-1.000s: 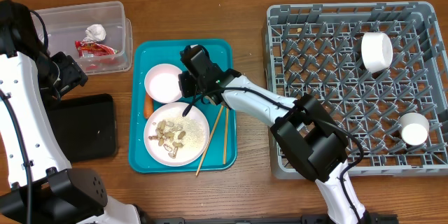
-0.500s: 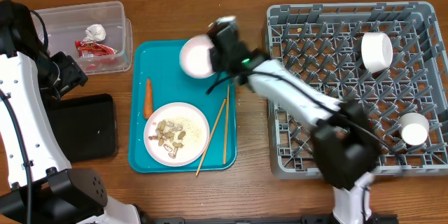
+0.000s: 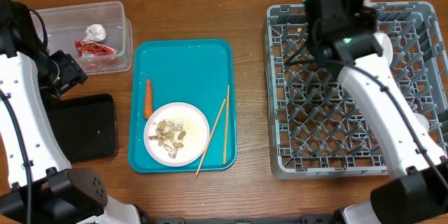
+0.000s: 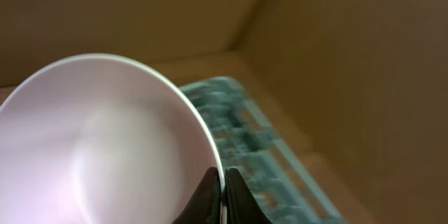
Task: Sort waste into correct bins and load items into the dishwasher
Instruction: 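Grasp the pink bowl and place it in the rack with the right gripper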
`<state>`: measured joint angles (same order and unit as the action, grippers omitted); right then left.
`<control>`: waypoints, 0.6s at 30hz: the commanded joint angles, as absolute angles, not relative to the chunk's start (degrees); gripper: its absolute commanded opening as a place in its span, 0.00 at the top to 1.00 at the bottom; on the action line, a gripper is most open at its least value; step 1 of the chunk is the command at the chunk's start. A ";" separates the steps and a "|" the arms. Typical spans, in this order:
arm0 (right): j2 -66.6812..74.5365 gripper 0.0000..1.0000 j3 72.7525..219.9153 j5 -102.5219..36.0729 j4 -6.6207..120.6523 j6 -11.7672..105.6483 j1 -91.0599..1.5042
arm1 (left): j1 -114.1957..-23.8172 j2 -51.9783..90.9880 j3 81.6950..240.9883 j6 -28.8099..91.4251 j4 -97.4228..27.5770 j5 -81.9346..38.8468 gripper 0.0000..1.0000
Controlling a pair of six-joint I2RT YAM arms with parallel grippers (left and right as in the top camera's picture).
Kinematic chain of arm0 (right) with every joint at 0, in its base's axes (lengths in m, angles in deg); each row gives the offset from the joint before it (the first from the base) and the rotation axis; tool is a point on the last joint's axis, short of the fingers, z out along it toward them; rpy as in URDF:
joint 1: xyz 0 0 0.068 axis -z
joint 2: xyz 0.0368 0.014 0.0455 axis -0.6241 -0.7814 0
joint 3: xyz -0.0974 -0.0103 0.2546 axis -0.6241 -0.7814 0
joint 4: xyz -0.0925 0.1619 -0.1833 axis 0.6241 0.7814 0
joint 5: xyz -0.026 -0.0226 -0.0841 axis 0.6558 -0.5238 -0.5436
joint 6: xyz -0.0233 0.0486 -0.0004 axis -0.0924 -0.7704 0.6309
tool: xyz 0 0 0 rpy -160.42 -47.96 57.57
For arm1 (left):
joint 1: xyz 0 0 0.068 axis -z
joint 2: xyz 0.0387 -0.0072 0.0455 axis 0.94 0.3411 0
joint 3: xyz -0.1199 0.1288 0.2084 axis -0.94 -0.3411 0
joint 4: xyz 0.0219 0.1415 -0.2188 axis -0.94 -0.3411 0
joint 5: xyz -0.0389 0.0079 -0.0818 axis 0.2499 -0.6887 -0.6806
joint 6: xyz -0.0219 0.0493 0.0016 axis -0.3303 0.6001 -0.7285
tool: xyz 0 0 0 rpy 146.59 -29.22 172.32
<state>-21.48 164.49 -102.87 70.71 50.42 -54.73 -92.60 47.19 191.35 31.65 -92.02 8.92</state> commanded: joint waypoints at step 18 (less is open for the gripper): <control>-35.43 0.96 152.53 -119.64 66.58 48.62 -51.04 | -92.91 46.84 192.20 30.84 -91.76 9.01 0.30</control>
<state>-34.44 154.21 -119.29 67.17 49.10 -49.71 -92.60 47.19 191.35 31.65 -92.00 8.90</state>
